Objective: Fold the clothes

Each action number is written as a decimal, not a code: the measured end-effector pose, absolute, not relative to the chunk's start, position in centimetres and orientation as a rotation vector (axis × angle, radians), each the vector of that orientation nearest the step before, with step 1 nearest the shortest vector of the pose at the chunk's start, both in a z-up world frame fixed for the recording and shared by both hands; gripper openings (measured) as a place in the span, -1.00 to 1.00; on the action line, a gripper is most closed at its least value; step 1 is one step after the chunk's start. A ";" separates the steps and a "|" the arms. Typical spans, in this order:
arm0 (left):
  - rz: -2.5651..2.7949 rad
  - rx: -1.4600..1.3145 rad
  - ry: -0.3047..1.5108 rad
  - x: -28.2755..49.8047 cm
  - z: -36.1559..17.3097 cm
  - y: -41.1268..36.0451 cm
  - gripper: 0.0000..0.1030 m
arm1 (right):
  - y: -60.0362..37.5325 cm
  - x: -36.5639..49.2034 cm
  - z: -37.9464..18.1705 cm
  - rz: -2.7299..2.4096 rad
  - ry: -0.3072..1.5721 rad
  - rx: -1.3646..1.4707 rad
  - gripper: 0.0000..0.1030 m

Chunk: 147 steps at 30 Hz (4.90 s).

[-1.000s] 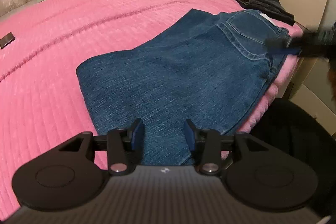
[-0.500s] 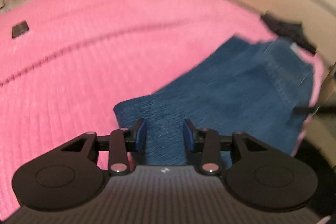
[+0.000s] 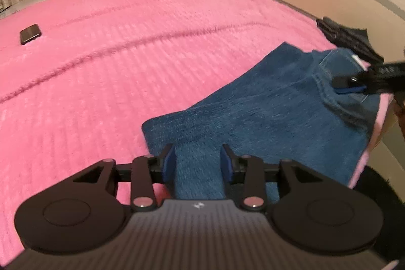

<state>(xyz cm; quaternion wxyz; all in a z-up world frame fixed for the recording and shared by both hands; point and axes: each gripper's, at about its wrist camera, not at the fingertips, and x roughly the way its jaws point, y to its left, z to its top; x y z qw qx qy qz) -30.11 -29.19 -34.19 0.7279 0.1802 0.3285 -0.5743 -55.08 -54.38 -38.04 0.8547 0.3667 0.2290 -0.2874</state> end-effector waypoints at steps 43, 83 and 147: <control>-1.332 0.735 0.367 -35.0 -34.3 -17.7 0.31 | -31.1 -41.6 -44.9 -0.040 0.818 -0.601 -0.23; -1.540 0.500 -0.098 -42.7 -25.0 -28.4 -0.06 | -49.6 -55.2 -33.7 -0.639 0.175 0.232 -0.68; -1.619 0.631 0.475 -45.6 -34.1 -53.6 0.08 | -55.9 -70.2 -39.4 -0.791 0.628 -0.038 0.60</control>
